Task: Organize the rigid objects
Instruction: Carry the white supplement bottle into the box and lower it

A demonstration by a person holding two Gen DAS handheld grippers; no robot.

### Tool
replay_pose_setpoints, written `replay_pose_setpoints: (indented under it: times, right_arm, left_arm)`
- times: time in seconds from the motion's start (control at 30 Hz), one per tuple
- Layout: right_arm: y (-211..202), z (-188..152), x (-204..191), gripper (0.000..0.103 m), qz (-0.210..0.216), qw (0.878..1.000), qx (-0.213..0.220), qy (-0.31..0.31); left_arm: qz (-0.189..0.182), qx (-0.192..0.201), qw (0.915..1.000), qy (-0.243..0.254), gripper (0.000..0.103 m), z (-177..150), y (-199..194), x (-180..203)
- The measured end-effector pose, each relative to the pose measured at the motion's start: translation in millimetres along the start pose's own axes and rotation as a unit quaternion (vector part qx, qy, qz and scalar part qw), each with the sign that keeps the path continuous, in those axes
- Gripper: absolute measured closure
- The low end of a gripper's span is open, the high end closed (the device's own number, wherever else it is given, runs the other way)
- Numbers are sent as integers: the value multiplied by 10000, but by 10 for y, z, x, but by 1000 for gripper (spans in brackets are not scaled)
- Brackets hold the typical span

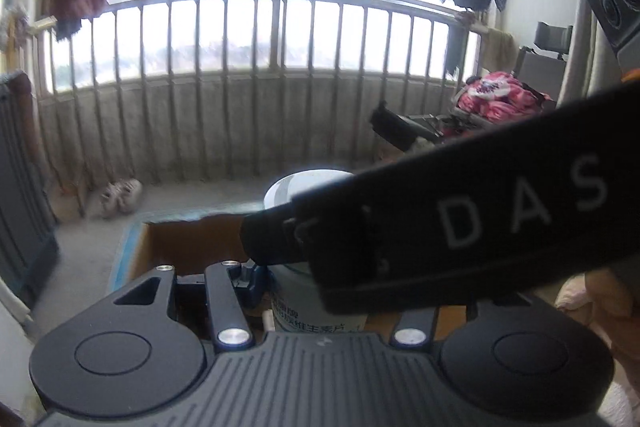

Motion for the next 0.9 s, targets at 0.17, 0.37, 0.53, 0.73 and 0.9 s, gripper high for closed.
replay_pose_setpoints:
  times: [0.17, 0.37, 0.53, 0.73, 0.9]
  right_arm:
    - [291, -246, 516, 47, -52, 9983, -467, 330]
    - [605, -554, 786, 47, -8, 9952, -853, 487]
    - [807, -632, 832, 48, -23, 9933, -1050, 473]
    - [959, -770, 963, 48, -49, 9909, -1215, 581]
    - [1039, -849, 1004, 48, -53, 9900, -1260, 633]
  left_arm:
    - [-257, -700, 9969, -261, 48, -196, 528, 54]
    - [-369, -1245, 9903, -496, 48, -343, 997, -142]
    - [-430, -1525, 9851, -665, 49, -219, 1332, -205]
    - [-407, -1632, 9842, -554, 48, -182, 1406, -181]
    - [-297, -1703, 9840, -428, 43, -239, 1406, -200]
Point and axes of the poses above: each gripper's, at about its wrist camera, not at the fingertips, and y roughly the way its jaws point, x to its right, z to its top, the point moved 8 cm from there along y, roughly the way its jaws point, and after that the axes turned 8 degrees about -y, right-handed, at the moved point
